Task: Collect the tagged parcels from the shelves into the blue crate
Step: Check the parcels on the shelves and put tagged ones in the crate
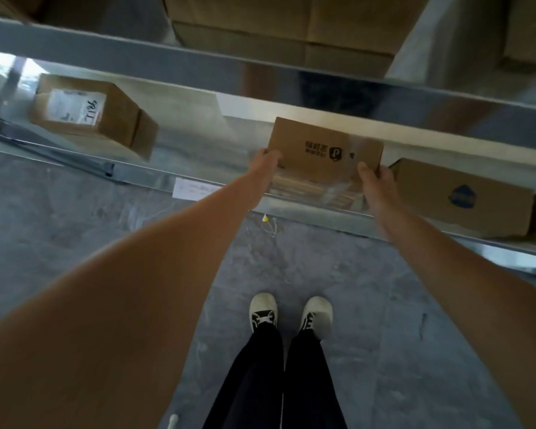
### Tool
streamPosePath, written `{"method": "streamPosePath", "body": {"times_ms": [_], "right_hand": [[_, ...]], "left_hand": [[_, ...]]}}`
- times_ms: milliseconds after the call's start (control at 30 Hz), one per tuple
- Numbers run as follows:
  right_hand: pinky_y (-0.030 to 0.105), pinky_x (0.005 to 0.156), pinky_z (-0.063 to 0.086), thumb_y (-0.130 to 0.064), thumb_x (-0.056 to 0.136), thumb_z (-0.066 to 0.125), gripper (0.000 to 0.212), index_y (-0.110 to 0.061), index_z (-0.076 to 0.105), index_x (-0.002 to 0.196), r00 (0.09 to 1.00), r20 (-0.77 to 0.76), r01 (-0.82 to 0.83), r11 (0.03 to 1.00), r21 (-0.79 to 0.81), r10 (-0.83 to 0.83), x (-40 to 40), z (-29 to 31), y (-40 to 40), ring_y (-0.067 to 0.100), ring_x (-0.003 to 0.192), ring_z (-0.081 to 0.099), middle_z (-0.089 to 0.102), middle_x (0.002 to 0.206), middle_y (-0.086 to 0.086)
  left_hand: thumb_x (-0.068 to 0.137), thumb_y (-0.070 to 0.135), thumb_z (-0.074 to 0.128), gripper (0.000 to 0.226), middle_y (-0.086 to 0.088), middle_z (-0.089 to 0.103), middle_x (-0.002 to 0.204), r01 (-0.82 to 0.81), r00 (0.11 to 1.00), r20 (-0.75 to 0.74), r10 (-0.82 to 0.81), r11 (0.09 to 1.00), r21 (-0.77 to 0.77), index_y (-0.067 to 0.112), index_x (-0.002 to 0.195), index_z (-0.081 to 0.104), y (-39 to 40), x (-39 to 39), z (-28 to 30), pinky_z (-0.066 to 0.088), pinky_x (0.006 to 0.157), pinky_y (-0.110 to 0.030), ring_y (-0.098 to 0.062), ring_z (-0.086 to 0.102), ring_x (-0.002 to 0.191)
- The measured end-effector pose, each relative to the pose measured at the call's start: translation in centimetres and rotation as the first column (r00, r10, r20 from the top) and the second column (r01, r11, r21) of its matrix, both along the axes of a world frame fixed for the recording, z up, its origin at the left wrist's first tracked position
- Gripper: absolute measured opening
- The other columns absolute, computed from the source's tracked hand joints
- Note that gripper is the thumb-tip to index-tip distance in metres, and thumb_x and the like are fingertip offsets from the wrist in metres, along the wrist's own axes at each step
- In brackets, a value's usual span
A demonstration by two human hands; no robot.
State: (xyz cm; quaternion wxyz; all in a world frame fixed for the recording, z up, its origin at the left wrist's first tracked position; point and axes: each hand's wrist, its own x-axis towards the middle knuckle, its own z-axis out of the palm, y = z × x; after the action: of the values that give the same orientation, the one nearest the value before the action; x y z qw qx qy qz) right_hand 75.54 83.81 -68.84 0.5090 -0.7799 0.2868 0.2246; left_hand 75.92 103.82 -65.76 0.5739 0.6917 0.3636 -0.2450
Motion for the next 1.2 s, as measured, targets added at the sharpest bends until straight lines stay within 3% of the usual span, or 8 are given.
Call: {"method": "streamPosePath", "body": {"times_ms": [100,200,367,567,733,967,1067,1200], "right_hand": [[0.028,0.092,0.037,-0.042,0.096,0.051,0.047,-0.014,0.049,0.135,0.993,0.015,0.111,0.989,0.099,-0.113,0.0,0.9,0.3,0.019,0.12,0.051,0.054,0.13,-0.001],[0.037,0.098,0.046,-0.053,0.088,0.055,0.048,-0.02,0.061,0.122,0.961,0.005,0.267,0.928,0.258,-0.278,-0.4,2.5,0.1,0.019,0.111,0.058,0.063,0.121,-0.001],[0.035,0.083,0.052,-0.06,0.092,0.045,0.047,-0.026,0.064,0.117,0.968,0.013,0.234,0.917,0.324,-0.252,-1.6,4.1,-1.6,0.018,0.09,0.065,0.07,0.102,0.0],[0.036,0.085,0.042,-0.065,0.091,0.042,0.044,-0.029,0.065,0.103,0.974,-0.021,0.221,0.937,0.272,-0.223,-3.5,4.2,-1.8,0.014,0.097,0.063,0.07,0.102,-0.006],[0.042,0.094,0.048,-0.063,0.09,0.046,0.051,-0.023,0.06,0.119,0.967,-0.103,0.256,0.915,0.312,-0.235,-4.7,3.7,-0.9,0.02,0.107,0.06,0.064,0.112,-0.001],[0.037,0.095,0.047,-0.039,0.096,0.053,0.025,-0.025,0.056,0.117,0.969,-0.107,0.243,0.932,0.267,-0.222,-4.8,2.9,0.3,0.019,0.113,0.055,0.058,0.114,-0.003],[0.036,0.098,0.047,-0.031,0.097,0.052,0.022,-0.026,0.057,0.118,0.985,-0.071,0.167,0.953,0.253,-0.154,-4.6,2.3,0.3,0.015,0.11,0.056,0.059,0.113,-0.006],[0.031,0.102,0.043,-0.017,0.099,0.049,0.036,-0.033,0.051,0.131,0.997,0.055,-0.073,0.967,0.244,0.061,-4.5,1.4,0.4,0.008,0.112,0.054,0.06,0.118,-0.014]], "left_hand": [[0.101,0.025,0.032,0.025,0.002,0.051,0.094,-0.248,0.967,0.04,0.253,0.964,-0.096,0.012,0.107,0.052,-0.2,-1.2,0.5,0.033,0.063,-0.019,-0.005,0.043,0.078],[0.104,0.038,0.02,0.051,0.003,0.058,0.089,-0.38,0.909,0.089,0.408,0.897,-0.227,0.008,0.121,0.057,0.4,-2.3,0.4,0.037,0.063,-0.021,-0.008,0.05,0.077],[0.103,0.045,0.013,0.057,0.002,0.059,0.111,-0.319,0.928,0.127,0.35,0.924,-0.212,0.016,0.136,0.05,1.6,-4.3,0.6,0.037,0.073,-0.026,-0.01,0.056,0.084],[0.103,0.04,0.021,0.048,0.005,0.067,0.107,-0.351,0.914,0.149,0.377,0.92,-0.173,0.018,0.112,0.064,2.8,-4.9,0.5,0.038,0.097,-0.039,-0.014,0.058,0.104],[0.101,0.035,0.027,0.042,0.006,0.067,0.106,-0.297,0.933,0.15,0.327,0.935,-0.191,0.02,0.112,0.065,2.6,-5.0,0.8,0.047,0.074,-0.03,-0.011,0.06,0.098],[0.1,0.028,0.04,0.026,0.005,0.063,0.097,-0.251,0.957,0.136,0.257,0.966,-0.064,0.019,0.104,0.064,1.9,-4.6,0.0,0.046,0.092,-0.03,-0.011,0.056,0.092],[0.097,0.013,0.043,0.033,0.014,0.059,0.093,-0.225,0.952,0.204,0.227,0.974,-0.032,0.026,0.122,0.06,1.7,-4.5,-0.4,0.037,0.072,-0.017,0.0,0.051,0.086],[0.092,0.001,0.044,0.039,0.01,0.061,0.095,-0.208,0.948,0.255,0.188,0.977,0.054,0.015,0.124,0.063,2.9,-4.3,-1.7,0.041,0.069,-0.008,-0.006,0.054,0.092]]}}
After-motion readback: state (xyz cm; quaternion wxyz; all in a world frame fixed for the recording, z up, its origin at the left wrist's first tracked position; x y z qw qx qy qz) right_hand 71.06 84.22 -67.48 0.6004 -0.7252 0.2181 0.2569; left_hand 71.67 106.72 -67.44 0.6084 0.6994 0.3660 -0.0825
